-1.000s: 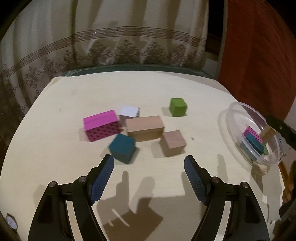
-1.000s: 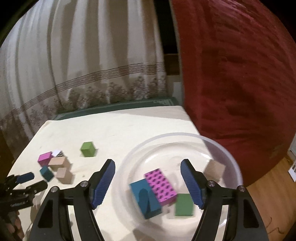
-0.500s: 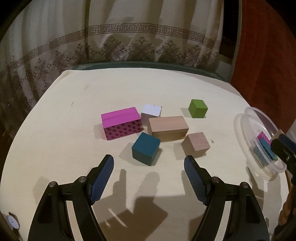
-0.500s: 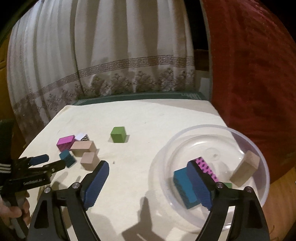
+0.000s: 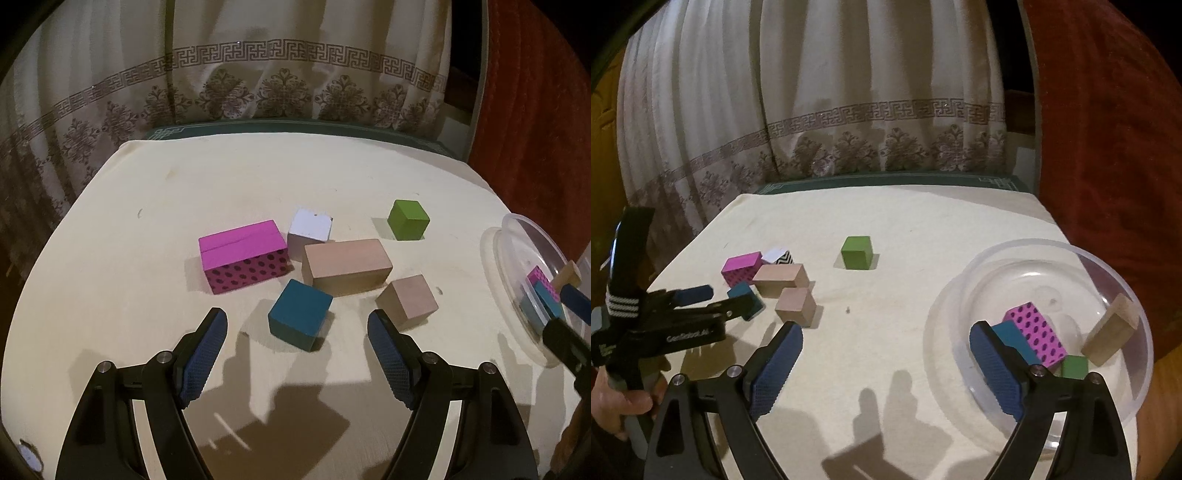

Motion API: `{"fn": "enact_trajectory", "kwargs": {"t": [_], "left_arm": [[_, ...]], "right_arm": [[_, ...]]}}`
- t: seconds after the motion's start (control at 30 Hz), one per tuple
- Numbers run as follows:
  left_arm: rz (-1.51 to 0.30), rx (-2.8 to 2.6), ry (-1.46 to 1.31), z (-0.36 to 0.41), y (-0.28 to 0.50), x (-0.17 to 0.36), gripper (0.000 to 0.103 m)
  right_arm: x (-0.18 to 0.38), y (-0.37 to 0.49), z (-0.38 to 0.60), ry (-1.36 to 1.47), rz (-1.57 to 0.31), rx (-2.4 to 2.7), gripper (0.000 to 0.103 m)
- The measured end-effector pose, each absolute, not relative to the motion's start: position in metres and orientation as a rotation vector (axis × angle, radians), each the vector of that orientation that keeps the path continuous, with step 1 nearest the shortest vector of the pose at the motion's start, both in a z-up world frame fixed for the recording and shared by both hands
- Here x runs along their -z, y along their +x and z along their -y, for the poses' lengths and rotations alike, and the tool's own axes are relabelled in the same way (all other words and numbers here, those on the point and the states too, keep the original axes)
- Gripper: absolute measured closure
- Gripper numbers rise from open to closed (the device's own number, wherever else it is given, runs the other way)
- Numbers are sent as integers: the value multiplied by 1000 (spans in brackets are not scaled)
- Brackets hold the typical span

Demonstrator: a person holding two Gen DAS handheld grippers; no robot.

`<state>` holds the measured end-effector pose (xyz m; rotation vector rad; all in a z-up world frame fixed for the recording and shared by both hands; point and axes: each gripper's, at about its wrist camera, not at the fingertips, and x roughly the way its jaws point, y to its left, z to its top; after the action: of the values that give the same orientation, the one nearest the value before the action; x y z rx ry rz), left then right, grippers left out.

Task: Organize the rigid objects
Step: 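Grasp the teal cube with the left gripper while the right gripper grasps the light wood cube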

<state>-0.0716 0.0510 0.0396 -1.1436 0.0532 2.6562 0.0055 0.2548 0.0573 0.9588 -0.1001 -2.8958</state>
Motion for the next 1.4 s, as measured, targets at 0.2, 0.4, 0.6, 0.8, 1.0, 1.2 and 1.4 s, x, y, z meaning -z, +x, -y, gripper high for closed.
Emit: {"fn": "enact_trajectory", "kwargs": {"t": [0.2,0.4,0.6,0.8,1.0,1.2,1.4], "left_arm": [[-33,-2656,-1157,-49,-83,-32,24],[-36,-2649,-1171,-49,-91,-24,29],[-37,-2625,-1185,-50,-97,-17,53],[-27,-2639,-1135,-50,-89,-21,66],[25,-2667,-1099,-39,-80,-29,66],[79,-2693,-1071,-23,-69,-38,66],[96,-2696,-1058,-16,-61,-40,66]], "right_arm": [[-53,2,-245,974,73,2867,9],[-49,-1,-239,994,64,2846,9],[-45,-5,-231,1009,43,2819,9],[-39,-13,-223,1043,39,2783,9],[-34,-27,-211,1063,10,2748,9],[-28,-46,-191,1092,-51,2694,15],[-16,-65,-171,1138,-125,2633,38]]}}
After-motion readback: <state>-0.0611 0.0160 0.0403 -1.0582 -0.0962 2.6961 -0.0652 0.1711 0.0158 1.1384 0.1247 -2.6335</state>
